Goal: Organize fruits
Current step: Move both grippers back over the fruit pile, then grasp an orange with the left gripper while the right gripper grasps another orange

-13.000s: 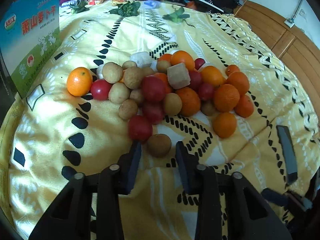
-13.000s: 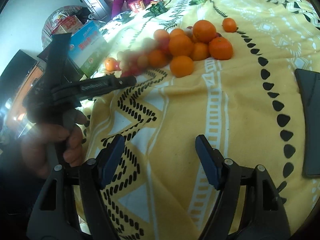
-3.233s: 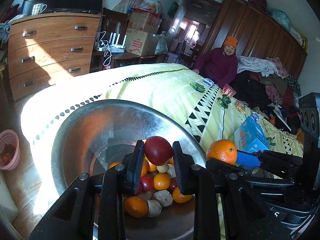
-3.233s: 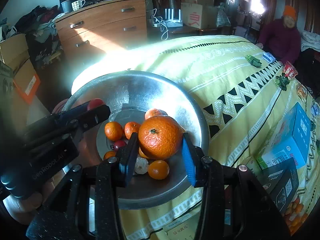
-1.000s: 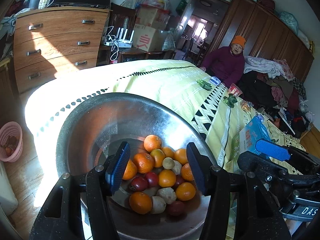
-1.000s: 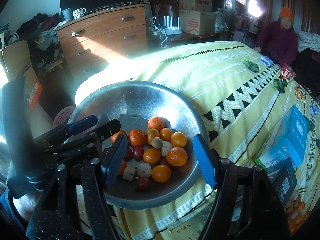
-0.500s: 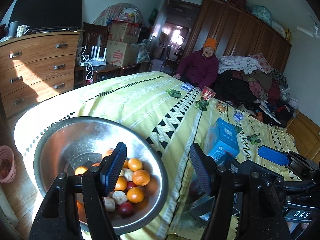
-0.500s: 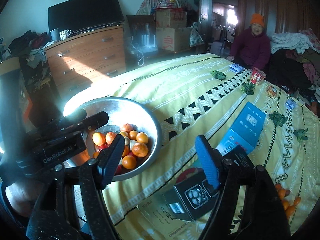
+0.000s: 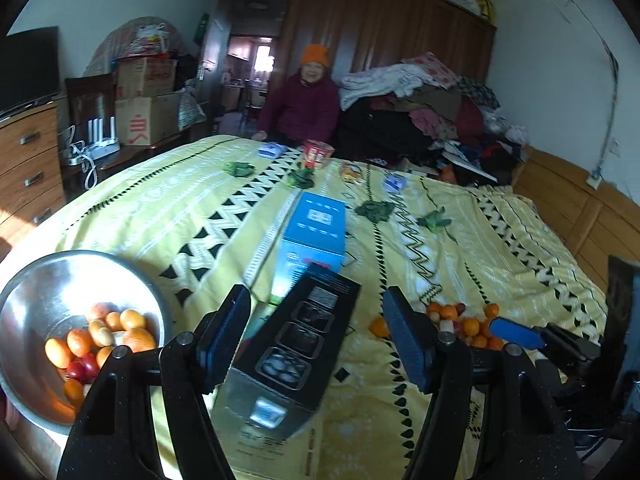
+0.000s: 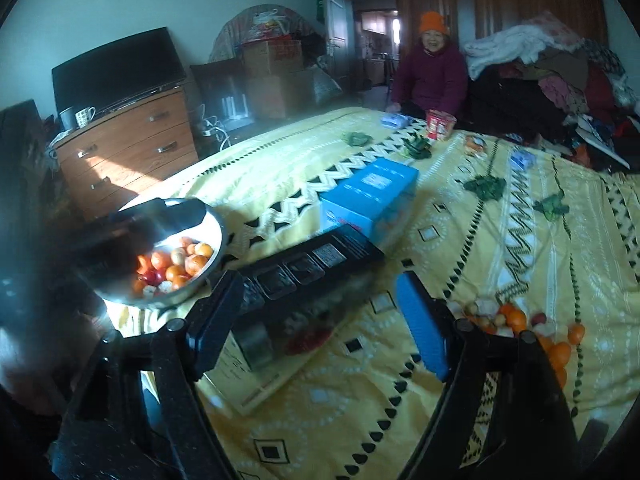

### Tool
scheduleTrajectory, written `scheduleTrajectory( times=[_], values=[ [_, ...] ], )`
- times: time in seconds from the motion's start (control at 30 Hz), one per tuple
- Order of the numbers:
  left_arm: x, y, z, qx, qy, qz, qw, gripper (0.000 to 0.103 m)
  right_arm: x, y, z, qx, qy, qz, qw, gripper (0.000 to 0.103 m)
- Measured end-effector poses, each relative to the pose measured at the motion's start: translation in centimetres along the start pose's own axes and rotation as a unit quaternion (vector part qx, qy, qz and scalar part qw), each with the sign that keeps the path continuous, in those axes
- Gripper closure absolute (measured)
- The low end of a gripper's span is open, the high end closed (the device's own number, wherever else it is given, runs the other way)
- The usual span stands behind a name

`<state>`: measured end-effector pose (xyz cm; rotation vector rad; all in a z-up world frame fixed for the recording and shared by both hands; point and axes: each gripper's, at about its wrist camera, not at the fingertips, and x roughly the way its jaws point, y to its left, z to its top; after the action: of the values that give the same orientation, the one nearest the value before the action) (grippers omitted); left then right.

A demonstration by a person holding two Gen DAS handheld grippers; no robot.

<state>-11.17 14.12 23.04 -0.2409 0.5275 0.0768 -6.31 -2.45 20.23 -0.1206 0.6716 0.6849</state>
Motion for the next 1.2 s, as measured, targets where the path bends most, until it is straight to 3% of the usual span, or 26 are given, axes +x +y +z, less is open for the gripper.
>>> scheduleTrajectory(
  times=[0.13, 0.4, 0.43, 0.5, 0.6, 0.77, 1.17, 1.2],
  values=[
    [3.7, -5.0, -2.0, 0.025, 0.043, -0.035, 0.9981, 0.030, 0.6, -7.0, -6.3, 0.077, 0.060, -0.035, 0.995, 0.023],
    [13.6, -11.1, -6.8, 0.047, 0.143, -0.083, 0.9851, 0.031, -0.7, -15.2, -15.4, 0.172, 0.121, -0.072, 0.975, 0.024],
    [15.1, -11.4, -7.5, 0.049, 0.156, -0.085, 0.9829, 0.033, -0.8, -15.7, -15.9, 0.180, 0.123, -0.073, 0.973, 0.024],
    [18.1, -11.6, -8.5, 0.041, 0.180, -0.087, 0.9790, 0.048, -1.0, -16.7, -16.8, 0.193, 0.126, -0.074, 0.970, 0.024],
    [21.6, -10.7, -9.2, 0.019, 0.195, -0.061, 0.9786, 0.055, -1.0, -17.8, -17.8, 0.207, 0.128, -0.071, 0.967, 0.024],
    [25.0, -9.4, -9.0, 0.005, 0.195, -0.018, 0.9806, 0.057, -0.9, -19.1, -18.6, 0.211, 0.127, -0.062, 0.967, 0.024],
    [29.2, -9.2, -8.8, 0.002, 0.193, -0.019, 0.9811, 0.057, -0.5, -20.4, -18.9, 0.221, 0.120, -0.051, 0.967, 0.024],
    [29.2, -9.2, -8.8, 0.002, 0.192, -0.019, 0.9813, 0.061, -0.5, -20.5, -18.8, 0.221, 0.119, -0.050, 0.967, 0.024]
  ],
)
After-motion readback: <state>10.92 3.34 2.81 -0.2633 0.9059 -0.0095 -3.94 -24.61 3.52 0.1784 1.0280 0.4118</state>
